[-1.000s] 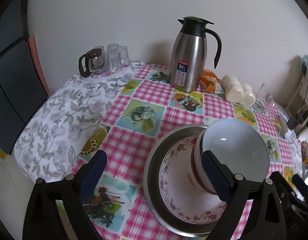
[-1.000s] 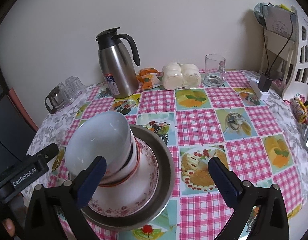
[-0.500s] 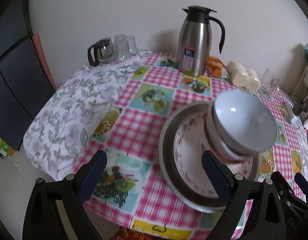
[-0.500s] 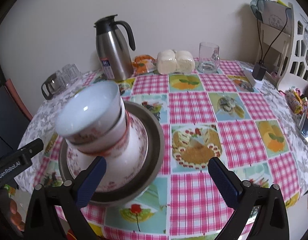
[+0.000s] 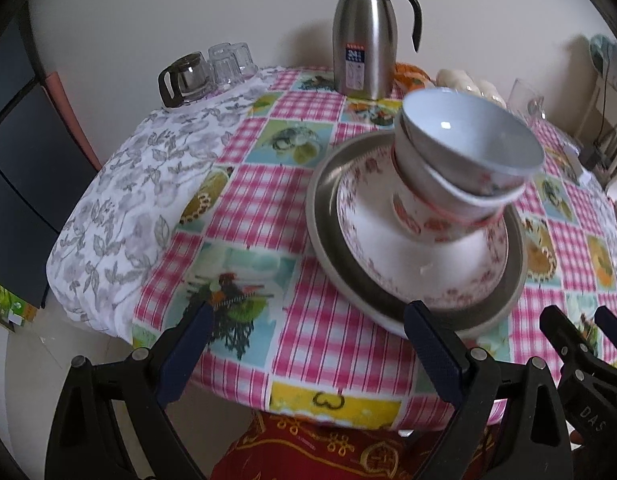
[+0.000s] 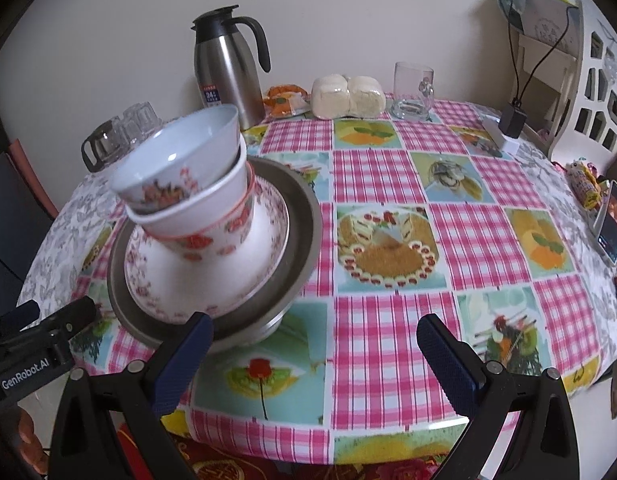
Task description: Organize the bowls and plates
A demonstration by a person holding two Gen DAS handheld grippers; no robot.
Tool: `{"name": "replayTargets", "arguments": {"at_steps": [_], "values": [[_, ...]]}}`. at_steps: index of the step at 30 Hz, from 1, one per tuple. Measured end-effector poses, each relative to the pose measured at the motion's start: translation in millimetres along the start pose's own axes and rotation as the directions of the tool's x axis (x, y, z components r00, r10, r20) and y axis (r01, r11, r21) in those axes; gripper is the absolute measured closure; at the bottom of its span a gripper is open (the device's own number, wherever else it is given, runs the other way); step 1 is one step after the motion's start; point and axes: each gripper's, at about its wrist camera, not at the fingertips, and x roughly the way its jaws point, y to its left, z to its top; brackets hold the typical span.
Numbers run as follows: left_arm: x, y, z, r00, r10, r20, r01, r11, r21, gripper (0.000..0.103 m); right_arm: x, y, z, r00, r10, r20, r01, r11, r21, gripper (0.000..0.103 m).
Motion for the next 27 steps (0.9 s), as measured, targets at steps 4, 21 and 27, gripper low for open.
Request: {"name": "replayTargets", "arguments": {"at_steps": [4,21,27], "values": [[0,-6,-11,1.0,-0.01,-0.026,0.011,0.999,0.03,0.007,-2,-4,-9,1.0,-0.004,-0.009,0.004,1.0,0.005,0.0],[-9,-15,-29,0.998,0.0,-0.055,0.003,0.999,0.047,0.007,-19,-19,-29,1.0,-0.005,0.006,0.005,0.999,0.036,0.0],[-6,-10,-28,0.998,0.006,-0.063,-0.004,1.0,0.026,0.007,-19,-20,-29,1.0,-0.002,0.004,0.002,0.999,0.039,0.0]]}}
